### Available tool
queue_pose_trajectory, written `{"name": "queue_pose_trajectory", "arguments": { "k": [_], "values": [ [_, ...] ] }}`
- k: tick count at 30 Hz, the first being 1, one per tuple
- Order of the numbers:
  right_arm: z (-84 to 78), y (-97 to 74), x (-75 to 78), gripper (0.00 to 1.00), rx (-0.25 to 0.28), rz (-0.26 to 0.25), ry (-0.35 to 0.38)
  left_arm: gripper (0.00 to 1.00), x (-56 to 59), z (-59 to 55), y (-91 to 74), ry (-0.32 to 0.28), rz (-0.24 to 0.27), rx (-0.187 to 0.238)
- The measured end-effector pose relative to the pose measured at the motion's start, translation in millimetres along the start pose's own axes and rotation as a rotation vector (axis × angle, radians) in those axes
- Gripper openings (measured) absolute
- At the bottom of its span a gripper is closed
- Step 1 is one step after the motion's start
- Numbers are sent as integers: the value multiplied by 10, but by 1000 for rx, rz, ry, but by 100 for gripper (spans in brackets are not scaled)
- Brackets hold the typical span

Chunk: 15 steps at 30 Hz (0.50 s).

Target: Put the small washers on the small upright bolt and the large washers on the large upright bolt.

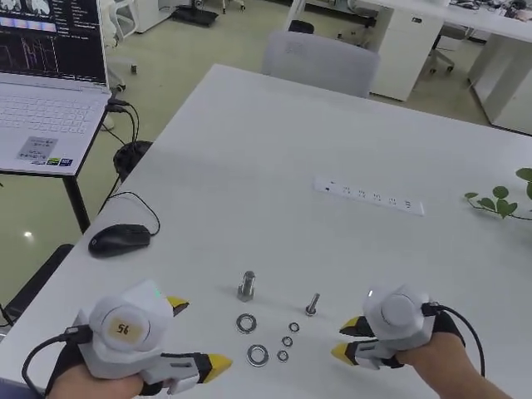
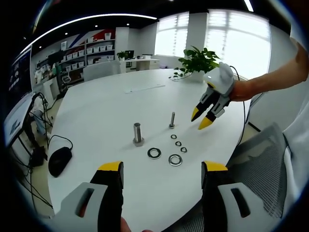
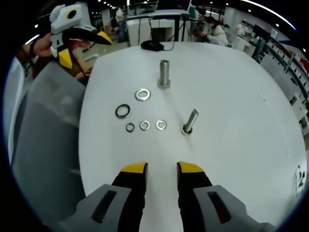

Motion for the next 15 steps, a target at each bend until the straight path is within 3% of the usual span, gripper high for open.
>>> {"name": "queue_pose_trajectory", "arguments": {
  "k": [15],
  "values": [
    [74,128,-168,26,8,52,-21,65,75,-19,19,-4,-1,3]
  ]
}}
Point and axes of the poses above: the centre of the closed fingertips' face, and the gripper's own axes: y roughly forward along the fingers, x roughly to its right, z roughly out of its top, the point moved 10 cm from there along -y, roughly backward along the fingers, and after that the axes turned 7 degrees about -y, right-handed, at the moved point
